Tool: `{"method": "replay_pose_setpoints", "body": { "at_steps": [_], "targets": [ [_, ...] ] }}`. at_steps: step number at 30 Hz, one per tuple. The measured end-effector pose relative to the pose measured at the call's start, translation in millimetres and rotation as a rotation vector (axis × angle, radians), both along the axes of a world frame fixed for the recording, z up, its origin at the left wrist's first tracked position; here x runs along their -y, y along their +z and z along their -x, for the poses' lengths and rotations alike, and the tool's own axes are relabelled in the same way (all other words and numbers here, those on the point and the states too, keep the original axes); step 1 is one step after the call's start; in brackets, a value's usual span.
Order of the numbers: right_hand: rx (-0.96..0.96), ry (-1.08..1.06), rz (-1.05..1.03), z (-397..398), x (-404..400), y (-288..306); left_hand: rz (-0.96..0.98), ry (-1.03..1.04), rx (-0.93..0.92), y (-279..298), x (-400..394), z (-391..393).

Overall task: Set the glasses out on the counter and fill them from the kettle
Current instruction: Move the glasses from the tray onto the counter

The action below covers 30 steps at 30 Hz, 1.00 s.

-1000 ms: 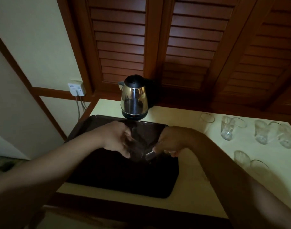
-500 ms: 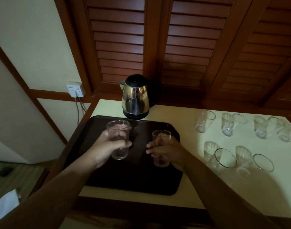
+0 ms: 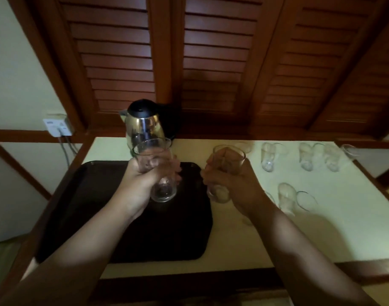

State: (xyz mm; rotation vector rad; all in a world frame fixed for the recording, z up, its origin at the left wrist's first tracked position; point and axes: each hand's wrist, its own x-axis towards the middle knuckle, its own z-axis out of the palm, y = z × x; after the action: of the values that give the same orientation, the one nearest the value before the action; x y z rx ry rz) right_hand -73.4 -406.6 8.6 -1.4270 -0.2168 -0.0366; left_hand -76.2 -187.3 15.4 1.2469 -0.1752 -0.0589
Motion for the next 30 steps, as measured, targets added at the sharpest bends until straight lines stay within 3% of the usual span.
{"method": "replay_pose_setpoints", "body": {
  "at_steps": [12,23,27,30],
  "targets": [
    [0.135,-0.269,0.123,28.2,217.8,40.7,-0.102,-0.198,0.087,20.4,208.0,-3.3],
    [0.048,-0.282,0.217,54.8,420.4,-17.3,-0.33,-0.208,0.214,-8.3,412.5,17.1],
    [0.045,-0.314,0.259,50.1,465.2,-41.5,-0.371,-0.155,0.142,-33.5,462.7,15.7],
    [-0.015,-0.334,0.169,42.8,486.7,-65.4,-0.351,-0.086,0.066,-57.3,490.1,12.8]
  ]
}}
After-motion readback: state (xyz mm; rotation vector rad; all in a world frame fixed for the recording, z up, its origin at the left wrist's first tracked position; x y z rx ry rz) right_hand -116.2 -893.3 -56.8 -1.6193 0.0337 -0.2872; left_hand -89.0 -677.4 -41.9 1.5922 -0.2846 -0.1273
